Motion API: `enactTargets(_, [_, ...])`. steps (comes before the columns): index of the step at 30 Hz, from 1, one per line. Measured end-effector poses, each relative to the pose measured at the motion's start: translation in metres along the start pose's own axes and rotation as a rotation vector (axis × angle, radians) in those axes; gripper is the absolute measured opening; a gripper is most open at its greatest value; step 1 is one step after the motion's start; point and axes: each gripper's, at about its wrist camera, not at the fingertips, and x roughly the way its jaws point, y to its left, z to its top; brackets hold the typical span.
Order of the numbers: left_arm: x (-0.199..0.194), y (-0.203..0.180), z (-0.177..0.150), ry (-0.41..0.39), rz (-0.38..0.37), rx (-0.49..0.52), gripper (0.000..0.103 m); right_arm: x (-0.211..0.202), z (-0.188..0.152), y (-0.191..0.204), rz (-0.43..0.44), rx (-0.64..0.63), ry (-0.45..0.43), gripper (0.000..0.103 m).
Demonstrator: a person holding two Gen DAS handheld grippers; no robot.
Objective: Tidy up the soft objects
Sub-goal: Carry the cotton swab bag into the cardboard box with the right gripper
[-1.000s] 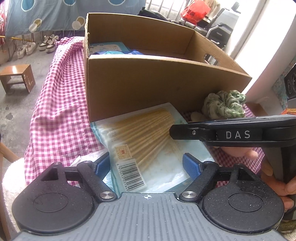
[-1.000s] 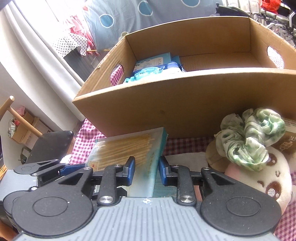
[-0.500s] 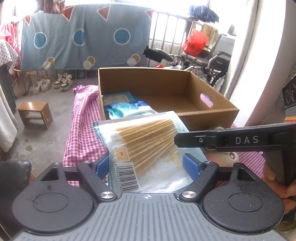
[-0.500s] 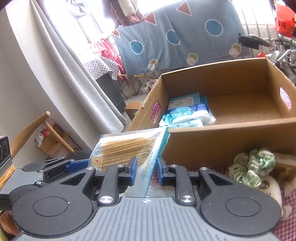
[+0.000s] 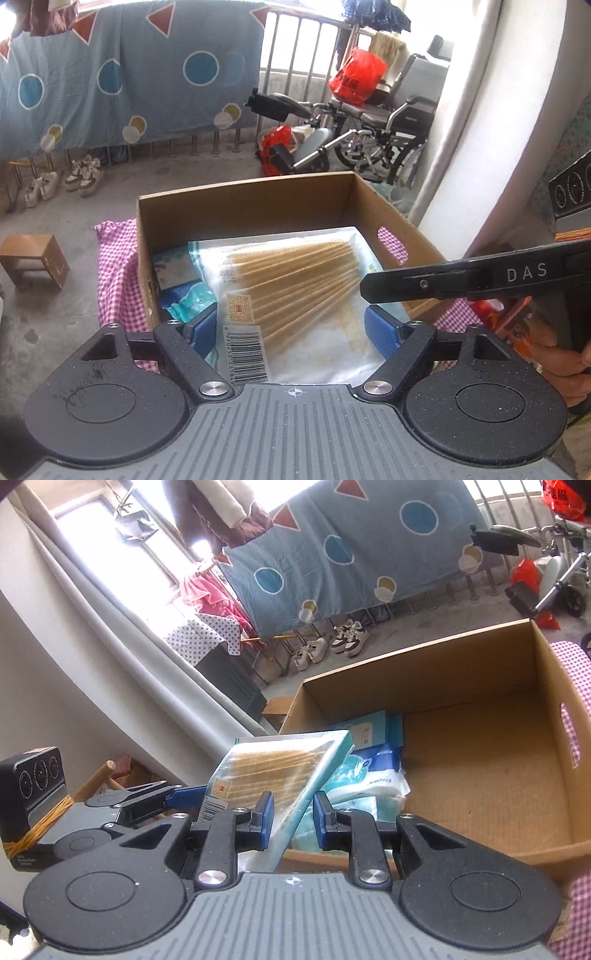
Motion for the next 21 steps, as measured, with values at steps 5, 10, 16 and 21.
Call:
enactTargets(5, [0.061, 0.009, 0.041, 0.131, -0.093, -0.06, 0.082, 0.028, 0.047, -0.049, -0.048, 0.055, 0.059, 0.025])
enactTargets(10, [0.135, 0.007, 0.073, 0.241, -0.101, -0.048, 0.082, 0.064, 0.082, -0.104, -0.121, 0.132, 0.14, 0.025])
enactTargets(16, [0.206, 0.012, 0.089, 0.355, -0.102, -0.065, 0.082, 0.109, 0.101, -0.139, -0.236, 0.09, 0.228, 0.025])
enactTargets(21, [0.247, 0.018, 0.09, 0.422, -0.077, -0.096, 0.082, 0.135, 0.107, -0.145, -0.319, 0.001, 0.265, 0.025])
